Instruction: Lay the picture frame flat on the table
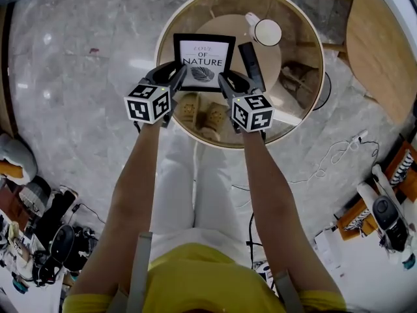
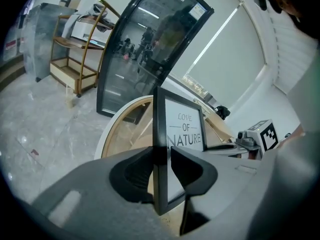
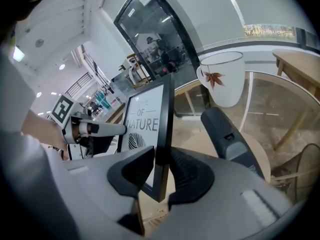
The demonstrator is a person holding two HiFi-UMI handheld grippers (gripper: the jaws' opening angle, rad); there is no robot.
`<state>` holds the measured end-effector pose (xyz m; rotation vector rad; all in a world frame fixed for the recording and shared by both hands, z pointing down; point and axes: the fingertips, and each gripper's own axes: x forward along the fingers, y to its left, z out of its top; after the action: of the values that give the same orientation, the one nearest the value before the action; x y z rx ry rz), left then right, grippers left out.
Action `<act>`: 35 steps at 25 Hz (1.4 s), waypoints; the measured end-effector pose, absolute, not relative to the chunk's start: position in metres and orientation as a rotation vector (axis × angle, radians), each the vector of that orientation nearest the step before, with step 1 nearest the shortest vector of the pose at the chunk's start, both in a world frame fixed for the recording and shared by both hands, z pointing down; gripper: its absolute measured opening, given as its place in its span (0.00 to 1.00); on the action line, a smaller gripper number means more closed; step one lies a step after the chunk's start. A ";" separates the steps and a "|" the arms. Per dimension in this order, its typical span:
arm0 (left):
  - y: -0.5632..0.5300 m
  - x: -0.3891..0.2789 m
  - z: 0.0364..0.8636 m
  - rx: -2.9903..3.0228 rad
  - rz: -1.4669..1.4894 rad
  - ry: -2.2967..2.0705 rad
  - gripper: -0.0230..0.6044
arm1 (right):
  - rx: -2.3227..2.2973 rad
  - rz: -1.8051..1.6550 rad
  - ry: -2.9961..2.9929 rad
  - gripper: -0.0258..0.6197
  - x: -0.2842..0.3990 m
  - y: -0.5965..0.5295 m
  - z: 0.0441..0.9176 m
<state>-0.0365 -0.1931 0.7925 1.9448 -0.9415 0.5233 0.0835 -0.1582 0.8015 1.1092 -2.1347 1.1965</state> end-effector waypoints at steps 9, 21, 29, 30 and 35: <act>-0.198 -0.038 0.810 1.858 0.587 -0.965 0.22 | 1.182 1.216 -2.010 0.19 0.086 -0.167 0.812; -0.201 -0.035 0.829 1.784 0.791 -1.001 0.26 | 1.221 1.188 -1.879 0.18 0.089 -0.171 0.825; -0.196 -0.028 0.831 1.772 0.819 -0.997 0.37 | 1.217 1.151 -1.858 0.19 0.090 -0.170 0.826; -0.196 -0.028 0.831 1.767 0.813 -1.001 0.39 | 1.220 1.146 -1.855 0.20 0.091 -0.170 0.825; -0.197 -0.041 0.812 1.780 0.835 -1.075 0.41 | 1.257 1.102 -1.858 0.18 0.096 -0.170 0.808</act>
<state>-0.0413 -0.1969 0.8123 1.7805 -1.0754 0.8352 0.0965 -0.1698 0.8083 1.2565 -1.8577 1.1015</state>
